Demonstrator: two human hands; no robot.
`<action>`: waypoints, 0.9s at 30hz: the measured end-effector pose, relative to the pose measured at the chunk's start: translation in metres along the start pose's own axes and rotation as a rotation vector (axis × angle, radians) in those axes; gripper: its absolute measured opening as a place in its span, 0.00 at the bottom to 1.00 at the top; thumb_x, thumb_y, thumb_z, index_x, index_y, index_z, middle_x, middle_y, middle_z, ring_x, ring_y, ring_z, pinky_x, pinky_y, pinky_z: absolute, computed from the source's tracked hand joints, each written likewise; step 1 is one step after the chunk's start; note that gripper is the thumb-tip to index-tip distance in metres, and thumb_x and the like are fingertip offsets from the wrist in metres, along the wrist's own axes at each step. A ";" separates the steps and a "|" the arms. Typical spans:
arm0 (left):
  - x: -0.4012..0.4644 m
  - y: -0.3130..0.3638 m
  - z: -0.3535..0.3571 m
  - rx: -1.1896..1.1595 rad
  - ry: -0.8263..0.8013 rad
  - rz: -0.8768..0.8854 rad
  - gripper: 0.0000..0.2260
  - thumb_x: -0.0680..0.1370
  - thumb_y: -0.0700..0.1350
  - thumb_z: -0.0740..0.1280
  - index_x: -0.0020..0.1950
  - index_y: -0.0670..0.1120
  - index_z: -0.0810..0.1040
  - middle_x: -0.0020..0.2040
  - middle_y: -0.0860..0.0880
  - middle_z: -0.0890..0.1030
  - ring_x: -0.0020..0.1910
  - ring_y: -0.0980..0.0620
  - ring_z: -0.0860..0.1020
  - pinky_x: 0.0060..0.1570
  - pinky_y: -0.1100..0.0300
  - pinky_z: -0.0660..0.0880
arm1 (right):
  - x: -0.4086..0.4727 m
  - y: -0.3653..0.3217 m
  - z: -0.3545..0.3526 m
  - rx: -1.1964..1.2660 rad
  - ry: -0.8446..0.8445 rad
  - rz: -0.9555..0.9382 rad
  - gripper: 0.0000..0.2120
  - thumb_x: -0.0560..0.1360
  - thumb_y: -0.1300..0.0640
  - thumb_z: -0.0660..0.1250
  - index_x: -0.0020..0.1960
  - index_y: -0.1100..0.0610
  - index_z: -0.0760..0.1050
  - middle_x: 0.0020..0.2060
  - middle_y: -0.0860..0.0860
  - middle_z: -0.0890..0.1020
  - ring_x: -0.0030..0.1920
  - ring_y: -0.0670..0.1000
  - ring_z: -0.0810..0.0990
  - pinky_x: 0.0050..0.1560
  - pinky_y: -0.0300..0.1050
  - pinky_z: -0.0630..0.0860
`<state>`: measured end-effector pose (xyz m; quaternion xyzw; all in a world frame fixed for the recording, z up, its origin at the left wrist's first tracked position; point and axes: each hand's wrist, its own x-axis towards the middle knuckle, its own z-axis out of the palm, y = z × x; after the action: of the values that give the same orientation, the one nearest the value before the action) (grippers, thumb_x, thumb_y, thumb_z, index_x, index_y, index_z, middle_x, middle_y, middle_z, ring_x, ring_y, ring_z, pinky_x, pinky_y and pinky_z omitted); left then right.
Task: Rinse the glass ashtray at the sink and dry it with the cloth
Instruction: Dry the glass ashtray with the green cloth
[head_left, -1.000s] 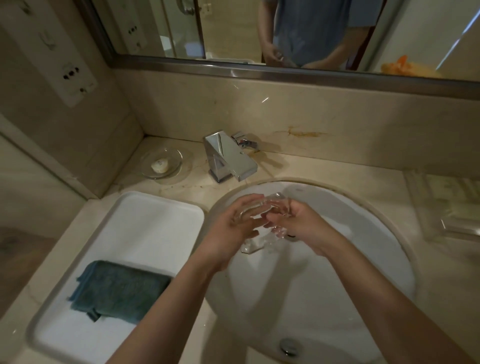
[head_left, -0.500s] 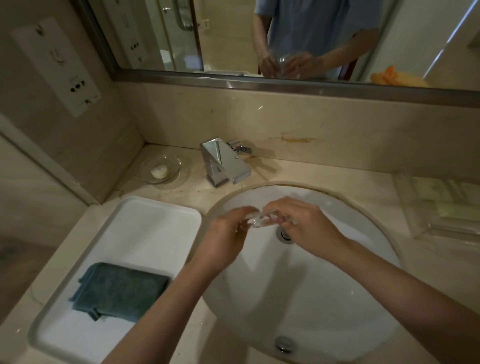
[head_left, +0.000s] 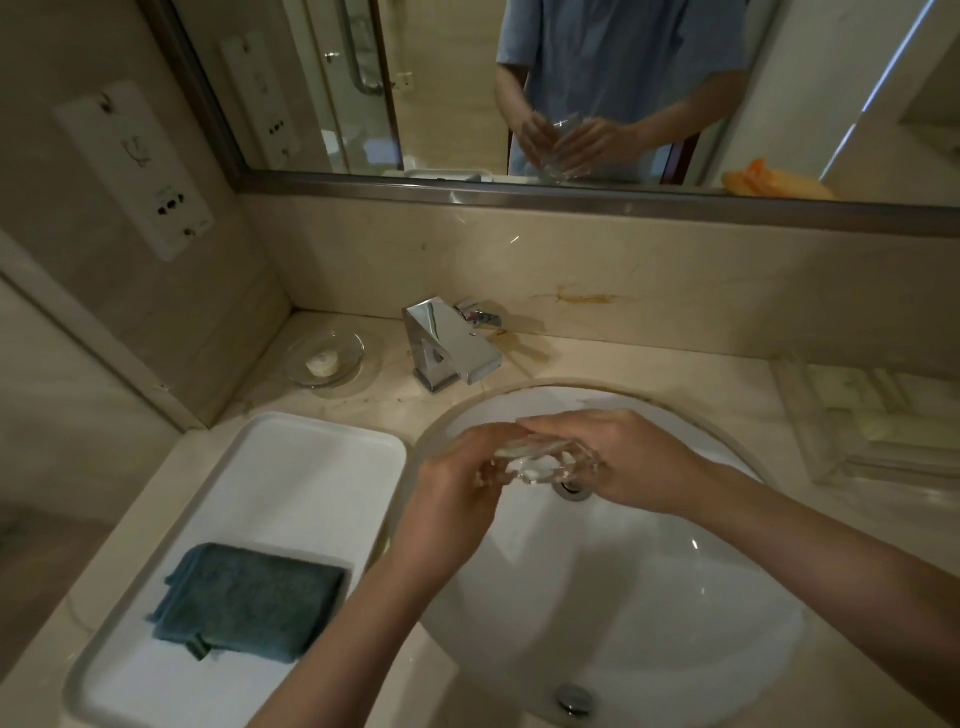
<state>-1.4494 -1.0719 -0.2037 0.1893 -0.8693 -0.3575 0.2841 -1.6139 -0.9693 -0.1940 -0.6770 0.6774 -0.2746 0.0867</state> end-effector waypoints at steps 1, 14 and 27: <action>-0.001 -0.001 -0.004 0.002 -0.003 -0.045 0.19 0.71 0.32 0.70 0.61 0.44 0.77 0.55 0.54 0.78 0.51 0.62 0.76 0.49 0.83 0.65 | 0.001 -0.001 -0.001 -0.071 0.054 -0.027 0.28 0.61 0.75 0.72 0.59 0.61 0.78 0.47 0.56 0.85 0.46 0.51 0.83 0.47 0.34 0.76; -0.056 -0.057 -0.052 0.083 0.141 -0.440 0.18 0.75 0.42 0.68 0.65 0.49 0.73 0.58 0.53 0.77 0.60 0.52 0.75 0.60 0.60 0.68 | -0.021 0.027 0.008 -0.100 0.131 0.453 0.23 0.69 0.73 0.61 0.60 0.57 0.77 0.56 0.54 0.82 0.57 0.55 0.79 0.56 0.42 0.72; -0.112 -0.106 -0.143 0.295 0.249 -0.751 0.12 0.78 0.40 0.63 0.61 0.46 0.75 0.60 0.43 0.79 0.58 0.44 0.77 0.51 0.54 0.71 | -0.036 0.026 0.065 -0.193 -0.487 0.503 0.14 0.75 0.64 0.59 0.56 0.52 0.77 0.50 0.55 0.83 0.50 0.56 0.81 0.48 0.49 0.77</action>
<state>-1.2602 -1.1575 -0.2373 0.5732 -0.7410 -0.2822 0.2066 -1.6023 -0.9526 -0.2704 -0.5400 0.8049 -0.0099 0.2460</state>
